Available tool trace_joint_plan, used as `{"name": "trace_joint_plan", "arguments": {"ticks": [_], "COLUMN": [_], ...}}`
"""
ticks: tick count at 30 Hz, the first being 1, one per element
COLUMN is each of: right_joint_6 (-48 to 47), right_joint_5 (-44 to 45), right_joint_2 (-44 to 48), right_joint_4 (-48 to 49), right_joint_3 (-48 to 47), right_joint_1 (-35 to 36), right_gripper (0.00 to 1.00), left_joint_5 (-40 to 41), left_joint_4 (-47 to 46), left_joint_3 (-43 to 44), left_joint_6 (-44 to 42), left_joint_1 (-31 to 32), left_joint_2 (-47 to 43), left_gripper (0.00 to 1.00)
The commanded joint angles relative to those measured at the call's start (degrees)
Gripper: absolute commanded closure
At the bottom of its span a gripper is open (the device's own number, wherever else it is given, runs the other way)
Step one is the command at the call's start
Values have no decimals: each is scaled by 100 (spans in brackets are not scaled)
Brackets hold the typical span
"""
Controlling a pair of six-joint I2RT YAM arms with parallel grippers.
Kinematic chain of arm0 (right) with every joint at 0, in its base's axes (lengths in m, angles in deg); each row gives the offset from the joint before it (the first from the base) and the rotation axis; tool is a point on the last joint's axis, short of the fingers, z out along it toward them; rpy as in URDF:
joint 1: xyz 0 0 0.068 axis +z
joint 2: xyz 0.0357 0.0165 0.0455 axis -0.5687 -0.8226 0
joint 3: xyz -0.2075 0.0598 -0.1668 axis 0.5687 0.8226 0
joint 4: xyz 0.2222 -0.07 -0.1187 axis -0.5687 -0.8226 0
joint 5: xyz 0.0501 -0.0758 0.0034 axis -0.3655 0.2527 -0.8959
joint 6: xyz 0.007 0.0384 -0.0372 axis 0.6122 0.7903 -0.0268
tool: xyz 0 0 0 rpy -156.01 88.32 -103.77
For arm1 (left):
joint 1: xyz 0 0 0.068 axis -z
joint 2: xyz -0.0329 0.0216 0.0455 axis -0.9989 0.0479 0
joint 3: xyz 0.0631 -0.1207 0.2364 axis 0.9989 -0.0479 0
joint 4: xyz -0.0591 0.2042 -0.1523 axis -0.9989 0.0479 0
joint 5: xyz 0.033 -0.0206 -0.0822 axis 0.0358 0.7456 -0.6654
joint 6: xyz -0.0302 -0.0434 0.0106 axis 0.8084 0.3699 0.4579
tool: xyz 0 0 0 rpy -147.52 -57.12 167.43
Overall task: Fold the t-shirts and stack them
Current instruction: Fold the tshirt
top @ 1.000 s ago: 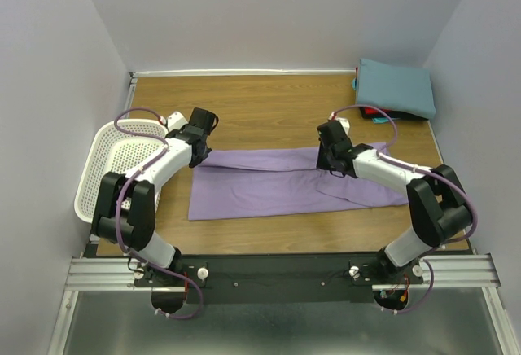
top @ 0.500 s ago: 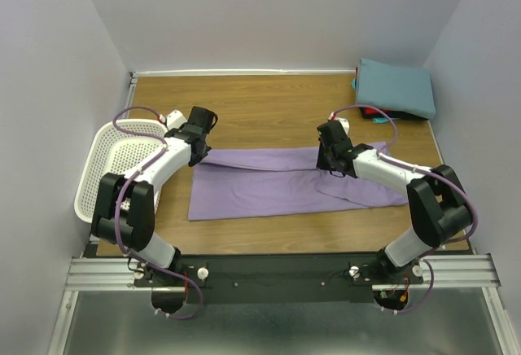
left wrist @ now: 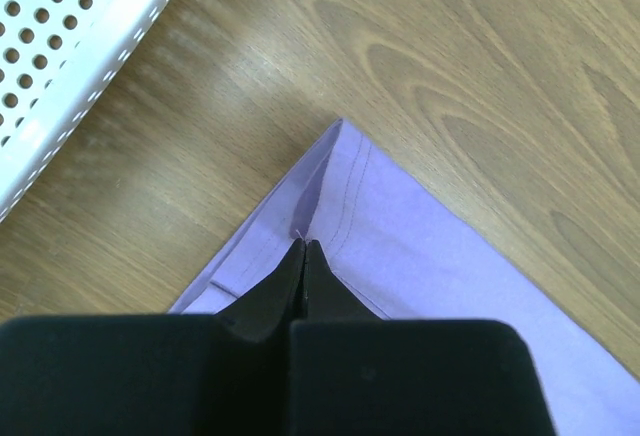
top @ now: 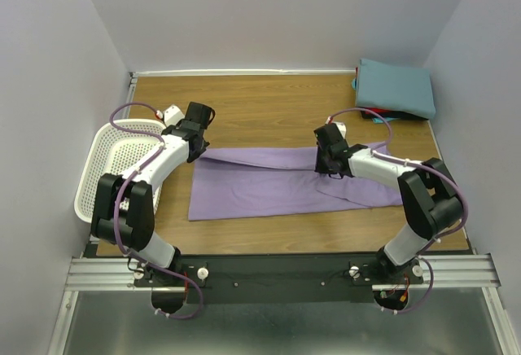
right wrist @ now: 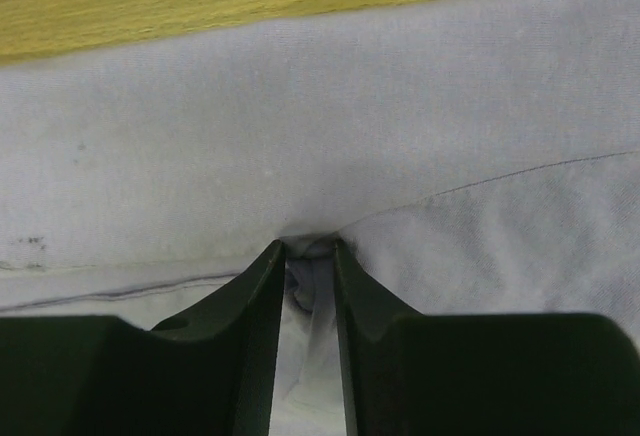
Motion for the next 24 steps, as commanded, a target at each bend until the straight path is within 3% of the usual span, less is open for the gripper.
{"name": "trace_joint_plan", "arguments": {"ticks": [1, 24], "right_joint_6": [-16, 125], "right_joint_5": [-2, 121], "right_joint_2": [-121, 766], "right_joint_4": [-81, -335], "right_joint_3": [-169, 367], "right_joint_1": [71, 133], "right_gripper": [66, 68], "left_joint_5": [191, 94], "left_joint_4": [43, -1], "left_joint_3": [137, 172], "left_joint_6": [-81, -117], "left_joint_1": [-50, -59], "left_joint_2": [-91, -99], "left_gripper": [100, 100]}}
